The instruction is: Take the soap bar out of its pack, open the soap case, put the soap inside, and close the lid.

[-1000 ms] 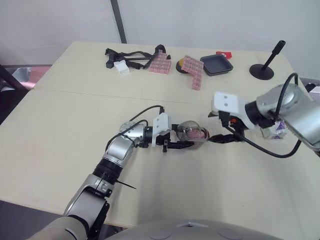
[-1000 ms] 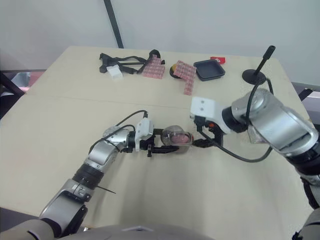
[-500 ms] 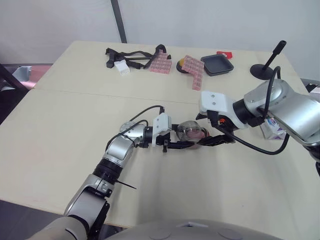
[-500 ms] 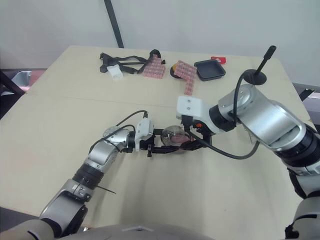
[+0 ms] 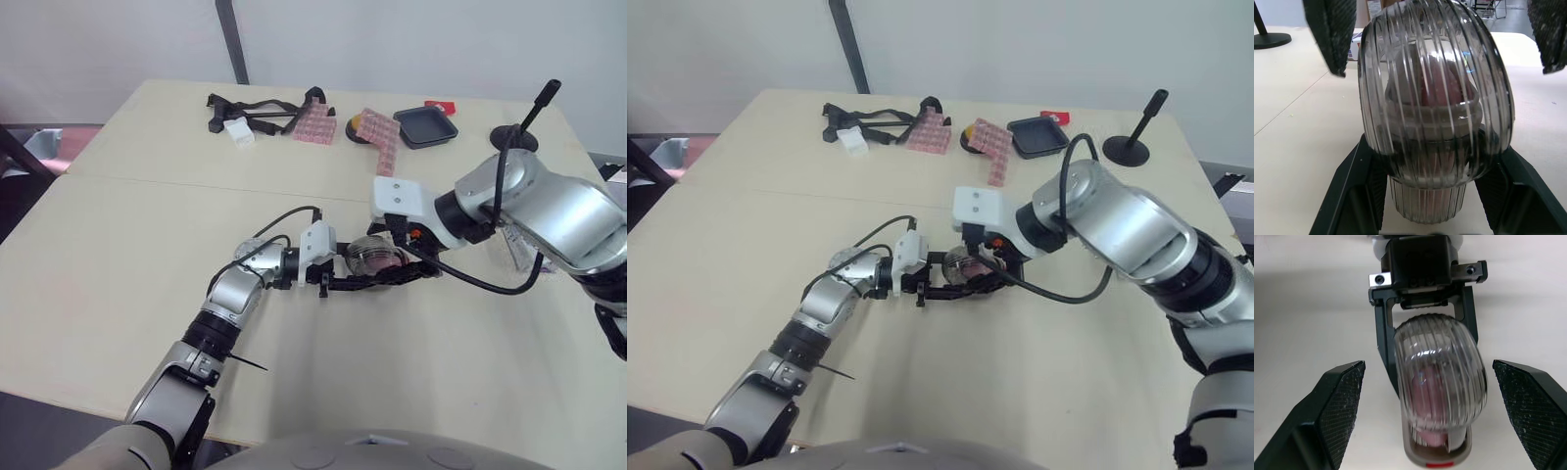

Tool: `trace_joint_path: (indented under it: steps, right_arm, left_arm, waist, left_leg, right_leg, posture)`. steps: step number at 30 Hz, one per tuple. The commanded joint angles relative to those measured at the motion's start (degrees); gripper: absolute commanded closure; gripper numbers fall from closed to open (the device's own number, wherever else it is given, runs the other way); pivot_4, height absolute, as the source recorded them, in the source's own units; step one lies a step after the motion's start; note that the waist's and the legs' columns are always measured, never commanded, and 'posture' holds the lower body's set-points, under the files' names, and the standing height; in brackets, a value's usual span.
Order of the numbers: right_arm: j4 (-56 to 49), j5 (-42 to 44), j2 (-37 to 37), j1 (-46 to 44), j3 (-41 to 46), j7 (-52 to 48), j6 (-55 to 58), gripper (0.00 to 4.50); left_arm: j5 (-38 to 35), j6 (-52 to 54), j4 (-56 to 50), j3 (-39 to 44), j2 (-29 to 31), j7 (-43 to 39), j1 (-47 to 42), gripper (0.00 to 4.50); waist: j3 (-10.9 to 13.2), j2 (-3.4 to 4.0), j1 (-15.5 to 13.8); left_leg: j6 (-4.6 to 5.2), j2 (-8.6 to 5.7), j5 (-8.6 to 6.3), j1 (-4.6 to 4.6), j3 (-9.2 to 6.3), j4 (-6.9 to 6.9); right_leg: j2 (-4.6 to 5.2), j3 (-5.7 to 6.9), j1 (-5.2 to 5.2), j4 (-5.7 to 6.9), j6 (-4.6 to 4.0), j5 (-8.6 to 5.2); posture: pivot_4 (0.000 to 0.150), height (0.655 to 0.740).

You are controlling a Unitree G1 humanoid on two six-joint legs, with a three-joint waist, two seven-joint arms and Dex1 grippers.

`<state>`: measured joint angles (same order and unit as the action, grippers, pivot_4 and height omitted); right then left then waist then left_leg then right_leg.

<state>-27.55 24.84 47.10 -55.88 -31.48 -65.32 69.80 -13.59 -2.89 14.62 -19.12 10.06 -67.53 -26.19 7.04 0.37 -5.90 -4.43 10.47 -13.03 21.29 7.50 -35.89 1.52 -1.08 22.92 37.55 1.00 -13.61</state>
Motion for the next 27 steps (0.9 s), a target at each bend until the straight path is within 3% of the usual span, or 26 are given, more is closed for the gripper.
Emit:
trace_joint_path:
  steps: [1, 7, 14, 16, 27]
  right_arm:
    - [0.0, 0.0, -0.3, -0.9, 0.0, 0.5, -0.6, 0.02]
    - [0.5, 0.5, -0.7, -0.7, 0.1, 1.0, -0.5, 0.02]
    - [0.5, 0.8, -0.6, -0.3, 0.5, 1.2, -0.6, 2.24]
    - [0.4, 0.9, -0.5, -0.1, 0.6, 1.3, -0.7, 2.52]
    - [-0.2, 2.7, 1.3, 3.4, 6.7, 2.1, -2.4, 2.53]
  left_arm:
    - [-0.9, -0.5, -2.1, 0.7, -0.1, 0.3, -0.1, 2.57]
    - [-0.9, -0.5, -2.1, 0.6, -0.2, 0.3, 0.1, 2.57]
    - [-1.0, -0.6, -2.1, 0.6, -0.1, 0.2, 0.2, 2.57]
    - [-1.0, -0.6, -2.1, 0.6, -0.1, 0.1, 0.2, 2.57]
    - [-1.4, 0.1, -2.6, 1.1, 0.1, 0.5, 0.5, 2.57]
  waist:
    - [0.0, 0.0, 0.0]
    - [0.0, 0.0, -0.1]
    - [0.0, 0.0, -0.1]
    - [0.0, 0.0, 0.0]
    - [0.0, 0.0, -0.2]
  left_leg:
    - [0.0, 0.0, 0.0, 0.0, 0.0, 0.0]
    - [0.0, 0.0, 0.0, 0.01, 0.0, 0.0]
    - [-0.01, 0.0, 0.0, 0.01, 0.0, 0.0]
    - [-0.01, 0.0, 0.0, 0.0, 0.0, 0.0]
    - [-0.01, 0.0, 0.0, 0.02, 0.0, 0.0]
  right_leg:
    - [0.0, 0.0, 0.0, 0.0, 0.0, 0.0]
    - [-0.01, 0.0, 0.0, -0.01, 0.0, 0.0]
    - [-0.01, 0.0, 0.0, -0.01, 0.0, 0.0]
    - [-0.01, 0.0, 0.0, 0.0, 0.0, 0.0]
    - [0.0, 0.0, 0.0, -0.02, 0.01, 0.0]
  posture:
    - [0.15, 0.7398]
    - [0.15, 0.7398]
    - [0.15, 0.7398]
    - [0.15, 0.7398]
    - [0.15, 0.7398]
